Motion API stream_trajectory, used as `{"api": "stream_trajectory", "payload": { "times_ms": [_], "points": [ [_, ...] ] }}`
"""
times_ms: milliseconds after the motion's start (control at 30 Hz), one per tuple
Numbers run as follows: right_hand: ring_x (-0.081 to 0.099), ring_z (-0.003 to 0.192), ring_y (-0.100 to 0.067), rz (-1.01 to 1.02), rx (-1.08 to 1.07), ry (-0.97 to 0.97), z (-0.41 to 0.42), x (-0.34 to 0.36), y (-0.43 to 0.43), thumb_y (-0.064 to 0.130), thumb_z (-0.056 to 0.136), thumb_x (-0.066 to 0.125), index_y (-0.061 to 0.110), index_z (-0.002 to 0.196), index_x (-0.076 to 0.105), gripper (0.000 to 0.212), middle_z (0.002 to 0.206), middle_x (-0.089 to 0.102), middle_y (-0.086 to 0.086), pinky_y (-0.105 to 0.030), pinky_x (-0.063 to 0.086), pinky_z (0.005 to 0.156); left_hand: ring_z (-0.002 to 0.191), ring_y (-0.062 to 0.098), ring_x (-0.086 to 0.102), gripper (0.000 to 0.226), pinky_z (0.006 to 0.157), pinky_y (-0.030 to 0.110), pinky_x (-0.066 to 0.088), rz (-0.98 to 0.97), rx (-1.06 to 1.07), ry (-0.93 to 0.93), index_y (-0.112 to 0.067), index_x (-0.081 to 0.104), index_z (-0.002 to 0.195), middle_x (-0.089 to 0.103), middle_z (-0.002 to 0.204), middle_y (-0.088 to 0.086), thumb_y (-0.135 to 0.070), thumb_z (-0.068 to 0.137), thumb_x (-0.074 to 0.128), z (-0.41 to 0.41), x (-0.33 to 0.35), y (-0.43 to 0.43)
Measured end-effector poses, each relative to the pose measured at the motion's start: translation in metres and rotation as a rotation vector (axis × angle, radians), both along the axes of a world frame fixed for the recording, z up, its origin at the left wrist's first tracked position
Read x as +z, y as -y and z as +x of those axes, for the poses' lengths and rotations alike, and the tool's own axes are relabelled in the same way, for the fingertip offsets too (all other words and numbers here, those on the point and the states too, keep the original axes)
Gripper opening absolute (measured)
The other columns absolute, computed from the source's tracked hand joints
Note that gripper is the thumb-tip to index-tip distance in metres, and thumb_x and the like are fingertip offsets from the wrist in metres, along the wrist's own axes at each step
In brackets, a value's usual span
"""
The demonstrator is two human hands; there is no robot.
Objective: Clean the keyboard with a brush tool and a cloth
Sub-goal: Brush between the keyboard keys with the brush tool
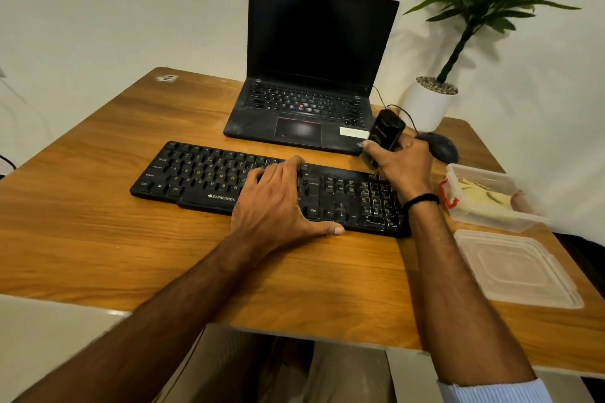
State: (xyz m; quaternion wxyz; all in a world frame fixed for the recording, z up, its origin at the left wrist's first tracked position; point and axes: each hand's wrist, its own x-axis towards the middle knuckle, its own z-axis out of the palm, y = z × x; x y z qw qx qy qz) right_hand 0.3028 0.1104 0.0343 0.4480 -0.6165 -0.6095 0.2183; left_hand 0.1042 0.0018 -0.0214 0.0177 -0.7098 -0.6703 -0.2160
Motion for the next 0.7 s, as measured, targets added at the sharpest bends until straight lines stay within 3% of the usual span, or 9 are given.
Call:
{"api": "stream_trajectory", "payload": {
  "times_ms": [67, 167, 333, 467, 633, 700],
  "points": [
    [0.067, 0.072, -0.011, -0.030, -0.040, -0.035, 0.003, 0.003, 0.000, 0.031, 0.078, 0.081, 0.014, 0.098, 0.072, 0.028, 0.090, 0.073, -0.003, -0.024, 0.057, 0.062, 0.128, 0.017, 0.052, 0.128, 0.119, 0.043, 0.031, -0.007, 0.001, 0.004, -0.023, 0.032, 0.145, 0.056, 0.137, -0.003, -0.110, 0.052, 0.043, 0.000, 0.000, 0.000],
    [0.063, 0.072, -0.008, -0.039, -0.052, -0.008, 0.000, 0.003, 0.002, 0.030, 0.079, 0.079, 0.022, 0.085, 0.065, 0.017, 0.090, 0.071, -0.001, -0.019, 0.052, 0.060, 0.128, 0.017, 0.052, 0.128, 0.118, 0.042, 0.030, -0.010, -0.001, 0.008, -0.023, 0.033, 0.145, 0.055, 0.137, -0.003, -0.110, 0.052, 0.044, 0.000, 0.001, 0.000],
    [0.056, 0.087, -0.008, 0.004, -0.006, 0.022, -0.006, 0.009, 0.009, 0.026, 0.079, 0.079, 0.015, 0.121, 0.055, 0.050, 0.098, 0.058, 0.009, -0.003, 0.037, 0.059, 0.129, 0.016, 0.051, 0.127, 0.117, 0.041, 0.029, 0.001, 0.000, 0.015, -0.023, 0.032, 0.145, 0.055, 0.138, -0.003, -0.108, 0.053, 0.046, 0.001, 0.001, 0.001],
    [0.063, 0.087, -0.011, 0.061, 0.005, 0.070, -0.005, 0.006, 0.008, 0.029, 0.074, 0.082, 0.017, 0.103, 0.064, 0.037, 0.091, 0.064, 0.008, -0.027, 0.056, 0.078, 0.130, 0.016, 0.050, 0.128, 0.117, 0.041, 0.029, -0.009, 0.004, 0.014, -0.023, 0.031, 0.146, 0.054, 0.139, -0.003, -0.109, 0.052, 0.045, 0.000, 0.001, 0.001],
    [0.066, 0.087, -0.014, 0.024, 0.072, 0.118, -0.004, 0.007, 0.012, 0.030, 0.075, 0.083, 0.020, 0.091, 0.062, 0.028, 0.088, 0.066, 0.006, -0.031, 0.057, 0.079, 0.129, 0.016, 0.051, 0.128, 0.117, 0.042, 0.030, -0.002, 0.006, 0.010, -0.023, 0.032, 0.146, 0.055, 0.138, -0.003, -0.110, 0.052, 0.044, 0.001, 0.000, 0.001],
    [0.067, 0.094, -0.014, -0.130, 0.280, 0.054, 0.000, 0.007, 0.014, 0.027, 0.073, 0.085, 0.011, 0.100, 0.066, 0.036, 0.097, 0.070, 0.003, -0.032, 0.058, 0.084, 0.130, 0.017, 0.050, 0.129, 0.118, 0.042, 0.030, -0.008, 0.007, 0.005, -0.022, 0.031, 0.147, 0.054, 0.139, -0.002, -0.110, 0.052, 0.043, 0.001, 0.000, 0.001]
  ]
}}
